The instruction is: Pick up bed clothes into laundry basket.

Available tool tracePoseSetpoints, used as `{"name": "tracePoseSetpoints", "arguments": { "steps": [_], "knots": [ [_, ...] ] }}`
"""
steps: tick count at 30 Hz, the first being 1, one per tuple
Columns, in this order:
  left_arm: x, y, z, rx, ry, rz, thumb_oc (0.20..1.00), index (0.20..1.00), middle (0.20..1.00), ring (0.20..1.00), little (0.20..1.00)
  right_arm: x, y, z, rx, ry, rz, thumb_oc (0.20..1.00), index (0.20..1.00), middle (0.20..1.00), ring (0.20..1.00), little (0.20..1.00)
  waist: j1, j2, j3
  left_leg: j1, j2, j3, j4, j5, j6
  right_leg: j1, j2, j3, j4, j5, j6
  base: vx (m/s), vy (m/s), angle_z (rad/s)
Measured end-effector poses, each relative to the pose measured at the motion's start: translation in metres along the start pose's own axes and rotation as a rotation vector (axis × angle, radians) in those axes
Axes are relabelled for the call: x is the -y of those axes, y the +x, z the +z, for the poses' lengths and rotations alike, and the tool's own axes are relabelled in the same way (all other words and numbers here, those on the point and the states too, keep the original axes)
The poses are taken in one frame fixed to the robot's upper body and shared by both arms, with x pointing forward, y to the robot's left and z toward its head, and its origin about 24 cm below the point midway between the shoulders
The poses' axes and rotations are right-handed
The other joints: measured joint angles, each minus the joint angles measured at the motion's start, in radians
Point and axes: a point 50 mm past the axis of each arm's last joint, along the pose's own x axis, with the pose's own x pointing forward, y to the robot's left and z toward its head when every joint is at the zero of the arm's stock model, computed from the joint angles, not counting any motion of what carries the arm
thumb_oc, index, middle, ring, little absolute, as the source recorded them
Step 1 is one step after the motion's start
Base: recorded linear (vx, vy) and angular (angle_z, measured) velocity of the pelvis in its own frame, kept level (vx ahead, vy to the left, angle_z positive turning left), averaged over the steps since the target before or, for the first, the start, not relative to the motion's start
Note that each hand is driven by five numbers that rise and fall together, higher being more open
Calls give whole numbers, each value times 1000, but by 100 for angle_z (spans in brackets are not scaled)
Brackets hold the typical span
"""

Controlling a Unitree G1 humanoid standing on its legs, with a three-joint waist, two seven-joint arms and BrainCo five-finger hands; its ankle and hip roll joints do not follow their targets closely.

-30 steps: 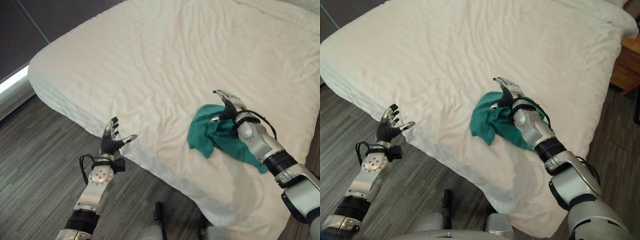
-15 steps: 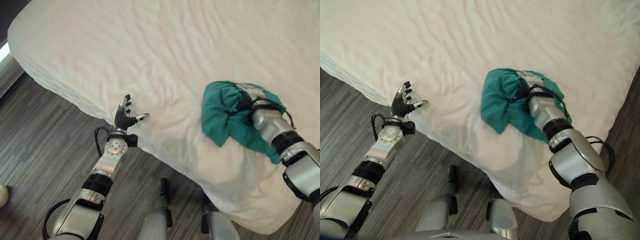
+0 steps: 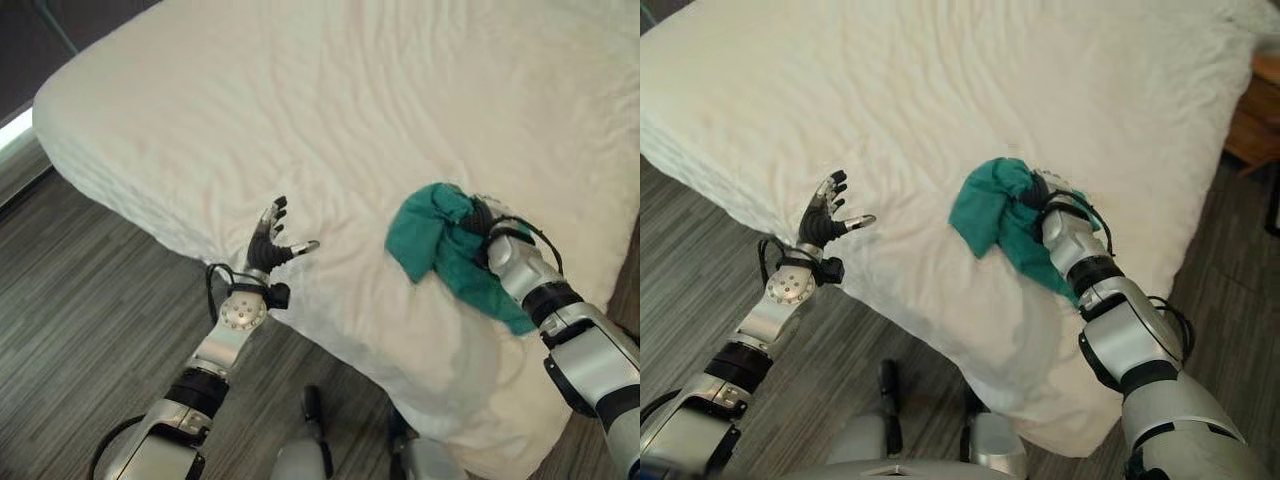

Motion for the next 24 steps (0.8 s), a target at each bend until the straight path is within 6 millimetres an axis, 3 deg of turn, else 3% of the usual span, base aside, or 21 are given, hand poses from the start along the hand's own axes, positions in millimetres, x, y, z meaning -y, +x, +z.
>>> {"name": "tracePoseSetpoints", "arguments": {
  "steps": [4, 6, 7, 8, 9, 10, 11, 12, 14, 15, 16, 17, 19, 20, 21, 22, 23, 24],
  "knots": [
    [-21, -7, 6, 22, -34, 92, 1000, 1000, 1000, 1000, 1000, -40, -47, -10, 57, 246, 29, 200, 200, 200, 200, 200, -38, -24, -33, 78, -8, 61, -5, -24, 15, 46, -15, 41, 0, 5, 3, 47, 159, -44],
    [-34, -11, 5, 20, -38, 148, 1000, 1000, 1000, 1000, 1000, -42, -51, -16, 36, 286, 32, 200, 200, 200, 200, 200, -88, -61, -73, 100, -10, 103, -6, -38, 13, 48, -17, 71, 0, 7, 7, -4, 154, -67],
    [-34, -18, -2, -8, -34, 149, 1000, 1000, 1000, 1000, 1000, -38, -56, -17, 43, 334, 0, 200, 200, 200, 200, 200, -123, -107, -108, 118, -8, 130, -4, -44, 10, 48, -15, 96, 0, 11, 12, -60, 215, -54],
    [-34, -20, -5, -17, -33, 149, 1000, 1000, 1000, 1000, 1000, -38, -58, -16, 49, 348, -8, 200, 200, 200, 200, 200, -132, -118, -118, 123, -8, 133, -5, -46, 10, 48, -16, 103, 0, 12, 14, -103, 203, -65],
    [-35, -28, -5, -18, -39, 148, 1000, 1000, 1000, 1000, 1000, -34, -66, -15, 66, 398, -34, 200, 200, 200, 200, 200, -143, -131, -126, 134, 2, 177, -4, -50, 13, 27, -12, 111, 12, 31, 37, -127, 196, -72],
    [-39, -37, -3, -8, -39, 152, 1000, 1000, 1000, 1000, 1000, -31, -71, -12, 93, 432, -58, 200, 200, 200, 200, 200, -135, -129, -125, 140, 11, 208, -6, -54, 13, 11, -6, 109, 23, 41, 53, -132, 115, -117],
    [-45, -49, -9, -38, -32, 160, 1000, 1000, 1000, 1000, 1000, -28, -80, -14, 116, 445, -74, 200, 200, 200, 200, 200, -137, -132, -127, 157, 5, 251, 0, -62, 16, -4, -7, 98, 28, 54, 41, -137, 98, -114],
    [-46, -59, -18, -81, -28, 159, 1000, 1000, 1000, 1000, 1000, -30, -92, -21, 100, 463, -85, 200, 200, 200, 200, 200, -159, -121, -119, 171, 3, 275, -6, -73, 17, -17, -10, 72, 49, 70, 56, -172, 158, -90],
    [-46, -63, -22, -96, -27, 157, 1000, 1000, 1000, 1000, 1000, -36, -101, -28, 76, 470, -71, 200, 200, 200, 200, 200, -175, -118, -114, 174, -1, 301, -3, -82, 21, -43, -11, 37, 67, 83, 53, -140, 117, -85],
    [-48, -69, -20, -97, -18, 168, 1000, 1000, 1000, 1000, 1000, -41, -106, -23, 86, 507, -61, 200, 200, 200, 200, 200, -140, -82, -79, 193, 41, 388, -7, -82, 36, -69, 11, -77, 50, 145, 96, -139, 29, -140],
    [-44, -67, -21, -105, -12, 159, 1000, 1000, 1000, 1000, 1000, -43, -108, -24, 86, 502, -48, 200, 200, 200, 200, 200, -151, -72, -71, 200, 45, 435, -4, -70, 40, -76, -12, -206, 93, 90, 24, -203, 29, -162],
    [-41, -66, -21, -102, -31, 159, 1000, 1000, 1000, 1000, 1000, -42, -108, -26, 86, 487, -39, 200, 200, 200, 200, 200, -143, -57, -63, 207, 47, 461, -6, -82, 50, -76, -48, -290, 133, 73, 4, -240, -17, -94],
    [-32, -65, -17, -82, -72, 157, 1000, 1000, 1000, 1000, 1000, -33, -109, -27, 106, 458, -53, 200, 200, 200, 200, 200, -148, -40, -58, 221, 65, 544, 0, -66, 29, -76, -113, -363, 238, 31, -1, -229, -62, -103],
    [-31, -71, -14, -69, -96, 170, 1000, 1000, 1000, 1000, 1000, -30, -110, -20, 139, 464, -58, 200, 200, 200, 200, 200, -138, -23, -56, 234, 92, 598, 1, -62, 23, -81, -148, -440, 320, 0, -9, -147, -63, -130],
    [-34, -74, -12, -57, -98, 182, 1000, 1000, 1000, 1000, 1000, -29, -113, -16, 167, 465, -64, 200, 200, 200, 200, 200, -118, -2, -58, 245, 109, 626, 1, -61, 24, -78, -166, -469, 353, -19, -23, -264, -156, -226],
    [-38, -75, -11, -48, -89, 185, 1000, 1000, 1000, 1000, 1000, -23, -111, -9, 217, 434, -79, 200, 200, 200, 200, 200, -97, -25, -88, 282, 133, 756, 27, -62, 9, -63, -252, -568, 412, -65, -31, -144, -142, -228],
    [-42, -75, -10, -46, -84, 198, 1000, 1000, 1000, 1000, 1000, -19, -110, -6, 235, 429, -90, 200, 200, 200, 200, 200, -93, -47, -104, 301, 146, 807, 39, -66, -3, -52, -279, -599, 412, -69, -35, -177, -201, -223],
    [-48, -74, -10, -43, -73, 221, 1000, 1000, 1000, 1000, 1000, -16, -109, -4, 247, 424, -96, 200, 200, 200, 200, 200, -91, -58, -112, 313, 159, 842, 70, -58, -27, -32, -305, -656, 397, -85, -91, -57, -110, -168]
  ]
}}
